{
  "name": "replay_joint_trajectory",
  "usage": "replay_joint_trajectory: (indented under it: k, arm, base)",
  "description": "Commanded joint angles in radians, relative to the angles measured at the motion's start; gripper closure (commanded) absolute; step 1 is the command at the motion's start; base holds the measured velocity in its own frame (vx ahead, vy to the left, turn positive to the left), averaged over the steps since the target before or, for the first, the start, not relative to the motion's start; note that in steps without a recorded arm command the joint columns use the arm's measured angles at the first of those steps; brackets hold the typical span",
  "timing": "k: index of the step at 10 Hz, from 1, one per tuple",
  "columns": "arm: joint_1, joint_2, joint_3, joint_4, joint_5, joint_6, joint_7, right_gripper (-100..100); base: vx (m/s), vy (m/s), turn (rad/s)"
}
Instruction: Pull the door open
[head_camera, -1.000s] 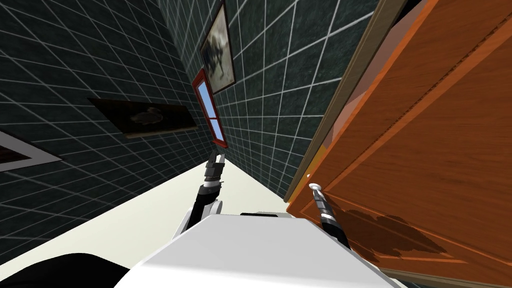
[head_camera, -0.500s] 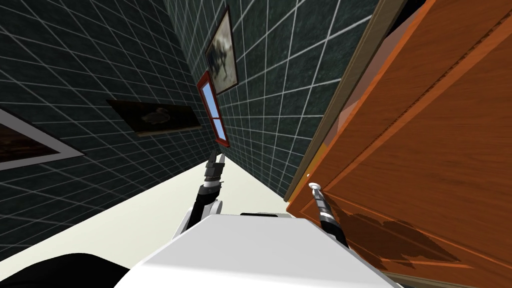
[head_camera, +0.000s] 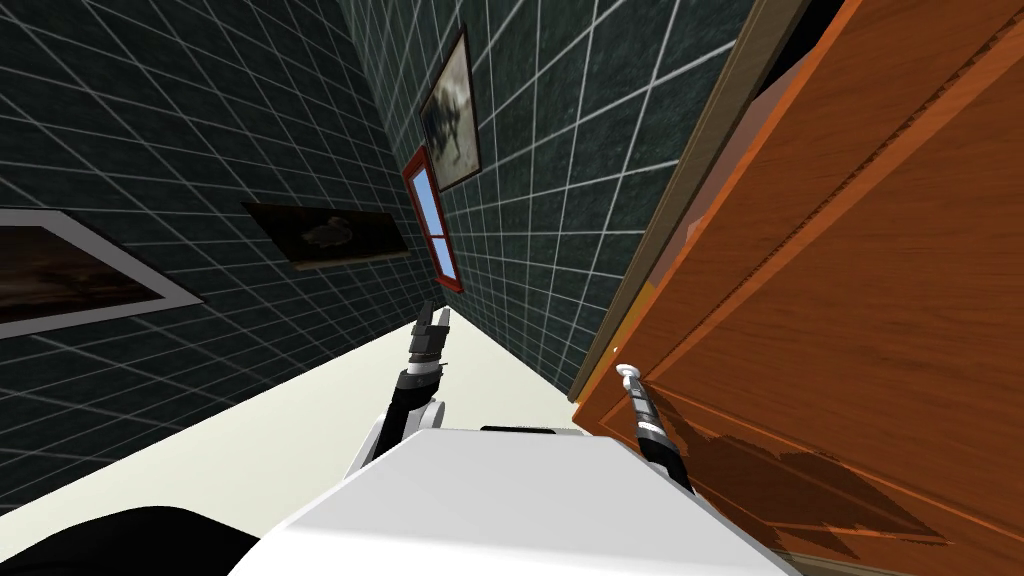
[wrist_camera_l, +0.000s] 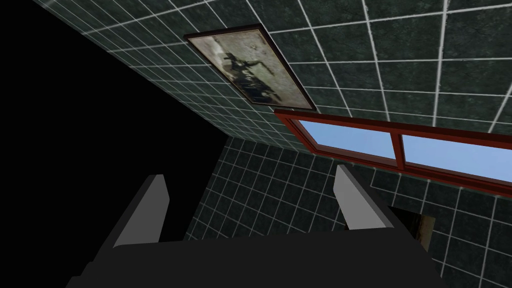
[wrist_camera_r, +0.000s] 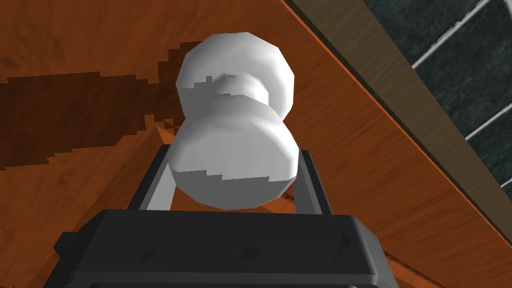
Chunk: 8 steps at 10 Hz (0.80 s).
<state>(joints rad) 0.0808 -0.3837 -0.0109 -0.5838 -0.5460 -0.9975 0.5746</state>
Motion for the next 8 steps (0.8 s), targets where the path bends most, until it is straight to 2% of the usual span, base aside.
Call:
replay_joint_trajectory:
  k: [1, 2, 5, 6, 8]
  arm:
    - [0.003, 0.002, -0.007, -0.002, -0.002, 0.002, -0.028, 100]
    - [-0.001, 0.008, -0.015, -0.003, -0.002, 0.006, -0.067, 100]
    - [-0.008, 0.019, -0.033, -0.006, -0.002, 0.013, -0.143, 100]
    - [-0.008, 0.019, -0.033, -0.006, -0.002, 0.013, -0.147, 100]
    - [-0.016, 0.031, -0.052, -0.008, -0.002, 0.021, -0.212, 100]
  base:
    - [-0.036, -0.015, 0.03]
    - [-0.04, -0.017, 0.049]
    - [-0.053, -0.017, 0.06]
    - [-0.036, -0.012, 0.032]
    - [-0.056, -0.018, 0.066]
